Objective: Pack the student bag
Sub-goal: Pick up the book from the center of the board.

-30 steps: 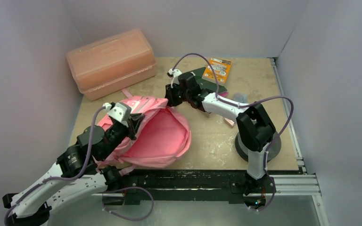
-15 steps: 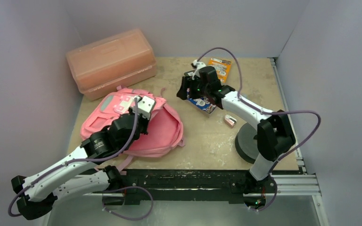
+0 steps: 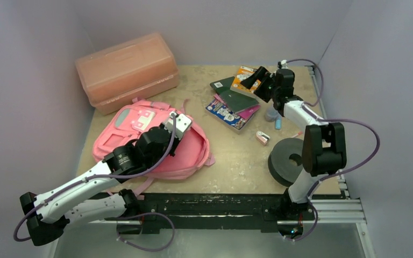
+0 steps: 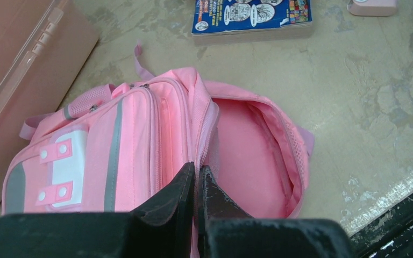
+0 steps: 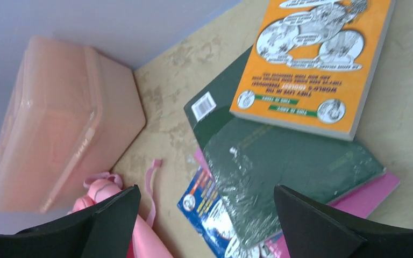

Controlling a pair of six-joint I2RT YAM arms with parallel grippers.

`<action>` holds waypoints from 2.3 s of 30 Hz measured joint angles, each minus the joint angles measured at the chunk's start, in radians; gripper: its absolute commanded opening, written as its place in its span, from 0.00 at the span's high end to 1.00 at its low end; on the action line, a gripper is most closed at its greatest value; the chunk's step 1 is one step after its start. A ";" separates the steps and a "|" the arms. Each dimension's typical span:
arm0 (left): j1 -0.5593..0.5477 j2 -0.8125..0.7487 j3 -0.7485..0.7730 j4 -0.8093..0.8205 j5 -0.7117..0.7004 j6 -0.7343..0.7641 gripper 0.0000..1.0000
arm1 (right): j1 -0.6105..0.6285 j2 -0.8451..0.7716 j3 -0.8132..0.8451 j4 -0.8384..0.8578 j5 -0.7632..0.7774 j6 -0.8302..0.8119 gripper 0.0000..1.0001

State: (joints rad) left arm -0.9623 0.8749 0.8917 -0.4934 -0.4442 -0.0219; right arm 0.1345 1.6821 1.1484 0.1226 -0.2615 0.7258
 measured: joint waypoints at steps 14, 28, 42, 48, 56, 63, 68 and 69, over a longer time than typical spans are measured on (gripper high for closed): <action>0.002 0.074 0.076 -0.065 0.059 0.039 1.00 | -0.241 0.349 0.217 -0.035 -0.158 0.050 0.01; 0.070 0.053 0.003 0.003 0.162 0.040 1.00 | -0.240 0.568 0.375 0.002 -0.285 0.158 0.11; 0.092 0.047 0.003 -0.002 0.206 0.034 1.00 | -0.240 0.669 0.385 0.241 -0.342 0.377 0.32; 0.095 0.051 0.003 -0.002 0.216 0.033 1.00 | -0.240 0.715 0.384 0.340 -0.340 0.466 0.63; 0.102 0.061 0.003 -0.005 0.263 0.034 1.00 | -0.240 0.734 0.371 0.457 -0.354 0.541 1.00; 0.111 0.079 0.008 -0.012 0.357 0.008 0.40 | -0.241 0.682 0.302 0.509 -0.389 0.548 1.00; 0.150 0.053 0.014 0.007 0.449 -0.032 0.19 | -0.240 0.548 0.241 0.518 -0.431 0.531 1.00; 0.163 0.038 0.014 0.017 0.475 -0.048 0.18 | -0.240 0.507 0.229 0.533 -0.446 0.529 1.00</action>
State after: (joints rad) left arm -0.7994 0.9131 0.9058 -0.4767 0.0311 -0.0696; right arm -0.1059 2.1887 1.3773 0.6556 -0.7078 1.2552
